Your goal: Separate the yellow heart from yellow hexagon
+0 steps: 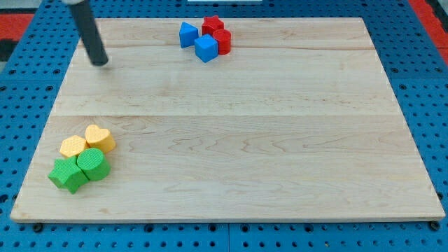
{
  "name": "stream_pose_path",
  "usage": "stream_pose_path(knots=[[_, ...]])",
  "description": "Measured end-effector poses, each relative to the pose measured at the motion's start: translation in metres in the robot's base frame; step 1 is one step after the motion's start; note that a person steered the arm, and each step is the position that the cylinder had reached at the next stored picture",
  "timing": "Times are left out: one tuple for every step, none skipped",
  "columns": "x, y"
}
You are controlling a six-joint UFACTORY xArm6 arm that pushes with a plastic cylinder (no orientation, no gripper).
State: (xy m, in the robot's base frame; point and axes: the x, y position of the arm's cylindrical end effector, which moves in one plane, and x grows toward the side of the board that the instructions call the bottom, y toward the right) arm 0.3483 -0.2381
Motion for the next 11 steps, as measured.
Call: stream_pose_path(knots=[[0.061,-0.017],[0.12,-0.022],[0.158,-0.017],[0.163,-0.015],[0.165,-0.017],[0.18,-0.017],[0.186,0.004],[0.173,0.032],[0.129,0.051],[0.109,0.089],[0.099,0.14]])
